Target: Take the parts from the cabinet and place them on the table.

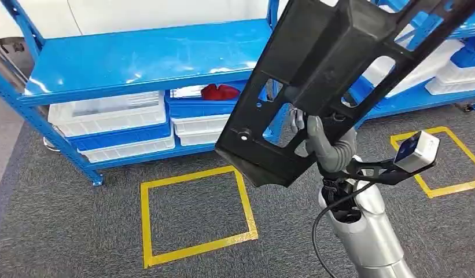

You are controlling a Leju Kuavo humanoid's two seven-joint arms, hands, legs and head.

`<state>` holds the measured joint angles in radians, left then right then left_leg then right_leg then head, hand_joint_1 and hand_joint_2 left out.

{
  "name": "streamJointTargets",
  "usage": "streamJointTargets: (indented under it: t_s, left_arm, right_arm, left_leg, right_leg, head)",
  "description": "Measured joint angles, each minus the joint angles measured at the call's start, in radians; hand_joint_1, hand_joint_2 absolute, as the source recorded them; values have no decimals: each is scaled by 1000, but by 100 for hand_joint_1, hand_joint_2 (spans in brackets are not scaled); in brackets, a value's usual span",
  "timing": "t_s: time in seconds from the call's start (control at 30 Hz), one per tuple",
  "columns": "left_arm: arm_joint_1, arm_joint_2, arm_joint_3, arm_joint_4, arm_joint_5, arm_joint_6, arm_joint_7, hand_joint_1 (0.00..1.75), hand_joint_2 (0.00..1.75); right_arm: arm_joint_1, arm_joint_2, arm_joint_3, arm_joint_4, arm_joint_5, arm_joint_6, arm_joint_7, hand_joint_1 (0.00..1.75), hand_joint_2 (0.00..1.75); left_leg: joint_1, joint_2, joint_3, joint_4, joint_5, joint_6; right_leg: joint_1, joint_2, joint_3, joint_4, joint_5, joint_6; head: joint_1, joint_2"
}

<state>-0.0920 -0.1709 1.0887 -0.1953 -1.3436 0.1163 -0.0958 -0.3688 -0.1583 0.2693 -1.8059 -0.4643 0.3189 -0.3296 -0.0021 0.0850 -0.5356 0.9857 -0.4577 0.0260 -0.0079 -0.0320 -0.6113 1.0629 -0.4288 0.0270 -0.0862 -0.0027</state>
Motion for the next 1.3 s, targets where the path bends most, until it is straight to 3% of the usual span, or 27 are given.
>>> streamJointTargets:
  t_s: [0.03,0.07,0.17,0.2,0.23,0.27,0.33,0.37,0.4,0.47,0.5,0.53,0.57,0.67,0.7,0.73,0.77,0.83,0.87,0.9,0.93,1.0,1.03,1.07,1.2,1.27,1.3]
  left_arm:
    - [0,0,-1,0,0,0,0,0,175]
    - [0,0,-1,0,0,0,0,0,175]
    - [-1,0,-3,0,0,0,0,0,175]
    - [-3,0,-3,0,0,0,0,0,175]
    - [-4,0,-3,0,0,0,0,0,175]
    - [-2,0,-3,0,0,0,0,0,175]
    - [4,0,-3,0,1,0,-1,0,175]
    - [0,0,-3,0,1,-1,-5,0,175]
    - [-1,0,-3,0,0,-2,-5,0,175]
    - [-2,0,-3,0,0,0,-3,0,175]
    - [-1,1,-3,0,0,0,-2,0,175]
    - [3,1,-3,0,-2,0,-1,0,175]
    - [4,1,-3,0,-3,0,-1,0,175]
    - [0,1,-5,0,-6,2,0,0,175]
    - [0,0,-5,0,-6,2,0,0,175]
    - [-1,0,-6,0,-7,3,-1,0,175]
    - [-1,0,-6,0,-7,3,-2,0,175]
    - [4,0,-6,0,-7,4,-2,0,175]
    - [6,0,-6,0,-8,4,-2,0,175]
    - [6,1,-7,0,-8,4,-2,0,175]
    - [5,1,-7,0,-8,4,-2,0,175]
    - [2,0,-9,0,-9,4,-1,0,175]
    - [2,0,-10,0,-9,4,-1,0,175]
    - [2,0,-10,0,-9,4,0,0,175]
    - [-2,-1,-10,0,-7,3,12,0,175]
    - [-2,-1,-10,0,-7,3,15,0,175]
    - [1,-1,-10,0,-7,3,18,0,175]
  right_arm:
    - [-2,0,0,-2,0,0,0,175,175]
    - [-3,0,0,-3,0,0,0,175,175]
    - [0,0,-2,-3,0,0,0,175,175]
    - [1,0,-3,-6,0,0,0,175,175]
    - [-2,-4,-3,-7,0,0,0,175,175]
    - [-3,-4,-3,-8,0,1,-1,175,175]
    - [2,-4,-3,-8,0,1,0,175,175]
    - [7,-4,-3,-8,0,2,0,175,175]
    - [10,-4,-3,-8,0,2,0,175,175]
    - [12,-4,-3,-8,0,2,0,175,175]
    - [12,-4,-3,-8,0,2,0,175,175]
    - [12,-4,-3,-8,0,4,0,175,175]
    - [11,-4,-4,-8,0,5,-1,175,175]
    - [16,-4,-7,-9,-2,8,0,175,175]
    - [16,-4,-10,-9,-3,10,0,175,175]
    - [16,-2,-15,-10,-7,13,-1,175,175]
    - [10,-1,-16,-10,-8,14,0,175,175]
    - [6,0,-18,-10,-18,14,2,175,175]
    - [7,0,-19,-10,-23,14,3,175,175]
    - [7,0,-21,-9,-25,14,6,175,175]
    - [6,0,-24,-8,-26,14,9,175,175]
    - [5,0,-31,-8,-32,13,10,175,175]
    - [1,0,-33,-8,-33,13,10,175,175]
    - [-4,0,-33,-8,-33,14,11,175,175]
    - [-3,2,-33,-12,-32,19,14,175,175]
    - [-4,1,-33,-16,-28,18,14,175,175]
    - [-4,1,-33,-16,-22,16,15,175,175]
  left_leg:
    - [-6,7,-1,2,-3,-4]
    - [-10,13,-3,7,-5,-8]
    - [-11,47,0,6,-8,-19]
    - [-9,32,-7,12,-19,-27]
    - [-4,-22,-14,43,-43,-31]
    - [0,-52,-42,109,-83,-32]
    - [4,-73,-120,284,-155,-37]
    - [4,-74,-143,334,-163,-38]
    - [4,-74,-145,338,-154,-38]
    - [9,-80,-80,200,-58,-36]
    - [13,-99,-40,111,-14,-35]
    - [19,-152,-18,58,-10,-34]
    - [20,-162,-8,32,-19,-35]
    - [12,-136,-15,36,-17,-23]
    - [22,-121,-14,21,-8,-12]
    - [19,-105,-11,17,-4,-5]
    - [18,-95,-13,17,-2,0]
    - [12,-68,-15,17,-2,1]
    - [11,-54,-18,18,-3,2]
    - [9,-41,-18,18,-3,2]
    - [9,-27,-18,19,-3,2]
    - [8,-7,-15,19,-6,-1]
    - [6,2,-12,19,-8,-3]
    - [-3,11,-14,22,-11,-9]
    - [-6,49,-5,19,-17,-29]
    - [3,-39,-28,77,-62,-37]
    - [6,-58,-59,149,-102,-38]
  right_leg:
    - [11,-50,24,-51,-7,-9]
    - [17,-42,19,-57,-2,-21]
    - [19,-9,11,-59,2,-34]
    - [6,2,16,-65,8,-43]
    - [5,13,15,-66,10,-47]
    - [4,21,15,-66,11,-51]
    - [4,48,14,-65,12,-53]
    - [5,61,13,-63,12,-53]
    - [4,69,13,-62,12,-52]
    - [3,104,14,-54,11,-50]
    - [2,117,13,-49,9,-48]
    - [0,128,7,-45,9,-42]
    - [4,145,-6,-35,10,-34]
    - [-5,174,-20,-45,26,-10]
    - [-5,183,-22,-42,26,-5]
    - [0,125,-30,-24,9,-2]
    - [2,81,-54,30,-30,1]
    - [-2,49,-121,180,-104,8]
    - [-3,44,-151,246,-126,10]
    - [-4,43,-158,265,-122,11]
    - [-5,41,-139,231,-95,11]
    - [-3,20,-47,69,-20,4]
    - [4,-28,6,-25,6,-6]
    - [18,-44,11,-45,-8,-16]
    - [13,5,3,-53,2,-43]
    - [4,24,8,-58,7,-51]
    - [4,33,7,-58,9,-57]
  head:
    - [0,0]
    - [0,0]
    - [0,0]
    - [0,0]
    - [0,0]
    - [0,0]
    - [0,0]
    - [0,0]
    - [0,0]
    - [0,0]
    - [0,0]
    - [0,0]
    - [0,0]
    - [0,0]
    - [0,0]
    - [0,0]
    - [0,0]
    - [0,0]
    - [0,0]
    - [0,0]
    - [0,0]
    - [0,0]
    - [0,0]
    - [0,0]
    - [0,0]
    - [0,0]
    - [0,0]
